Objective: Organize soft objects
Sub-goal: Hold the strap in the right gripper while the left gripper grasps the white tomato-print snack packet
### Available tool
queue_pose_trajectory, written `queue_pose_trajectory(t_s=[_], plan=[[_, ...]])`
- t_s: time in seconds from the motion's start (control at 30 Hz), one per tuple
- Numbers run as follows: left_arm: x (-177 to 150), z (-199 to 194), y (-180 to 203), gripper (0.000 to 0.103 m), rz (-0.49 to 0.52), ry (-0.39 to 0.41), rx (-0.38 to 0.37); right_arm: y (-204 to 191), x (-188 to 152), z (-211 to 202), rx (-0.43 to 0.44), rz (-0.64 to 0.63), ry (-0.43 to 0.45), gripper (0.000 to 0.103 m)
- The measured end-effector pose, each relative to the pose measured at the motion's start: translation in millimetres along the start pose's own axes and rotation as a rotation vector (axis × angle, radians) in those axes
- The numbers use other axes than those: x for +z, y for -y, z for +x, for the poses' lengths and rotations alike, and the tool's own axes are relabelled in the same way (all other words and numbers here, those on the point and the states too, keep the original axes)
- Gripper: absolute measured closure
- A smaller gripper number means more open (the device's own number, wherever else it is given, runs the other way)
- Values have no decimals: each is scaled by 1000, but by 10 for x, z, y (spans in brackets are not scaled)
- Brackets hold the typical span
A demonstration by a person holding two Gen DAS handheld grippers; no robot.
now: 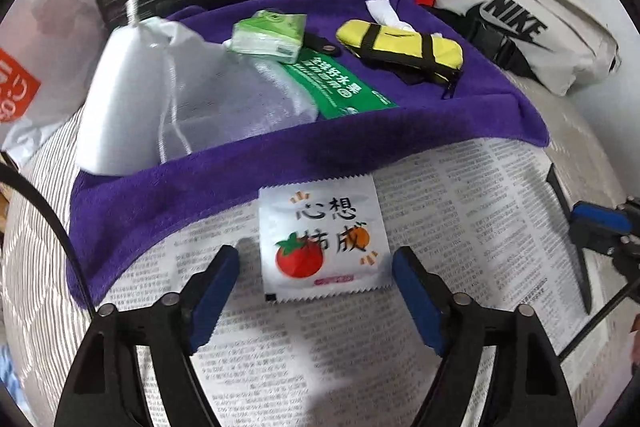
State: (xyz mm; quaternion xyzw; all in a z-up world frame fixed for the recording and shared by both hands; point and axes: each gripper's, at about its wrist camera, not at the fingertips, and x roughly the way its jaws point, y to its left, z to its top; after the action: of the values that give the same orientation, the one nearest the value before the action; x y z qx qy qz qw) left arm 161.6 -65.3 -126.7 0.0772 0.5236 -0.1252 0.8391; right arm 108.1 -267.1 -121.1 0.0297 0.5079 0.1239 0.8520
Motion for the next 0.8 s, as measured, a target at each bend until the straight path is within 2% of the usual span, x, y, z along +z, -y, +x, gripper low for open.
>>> queue_pose_trajectory(t_s=[0.17, 0.27, 0.3, 0.33, 0.5, 0.67, 0.77, 0.8], plan=[[27, 39, 66, 18, 16, 18, 23, 64, -34, -38, 1, 19, 9, 83], [31, 47, 72, 33, 19, 37, 21, 84, -53, -30, -1, 25, 5, 83], [27, 41, 72, 47, 24, 43, 16, 91, -59, -28, -2, 27, 4, 83], [23, 28, 72, 55, 29, 51, 13, 98, -66, -24, 0, 30, 3, 83], [-5, -25, 67, 57, 61, 53, -12, 74, -78, -16, 9, 30, 4, 83], [-6, -23, 36, 61, 36, 69, -28, 28, -60, 0, 22, 19, -2, 83], [10, -53, -2, 68, 23, 71, -50, 9, -38, -11, 32, 19, 3, 83], [8, -70, -21, 76, 19, 68, -60, -1, -27, -11, 39, 20, 3, 83]])
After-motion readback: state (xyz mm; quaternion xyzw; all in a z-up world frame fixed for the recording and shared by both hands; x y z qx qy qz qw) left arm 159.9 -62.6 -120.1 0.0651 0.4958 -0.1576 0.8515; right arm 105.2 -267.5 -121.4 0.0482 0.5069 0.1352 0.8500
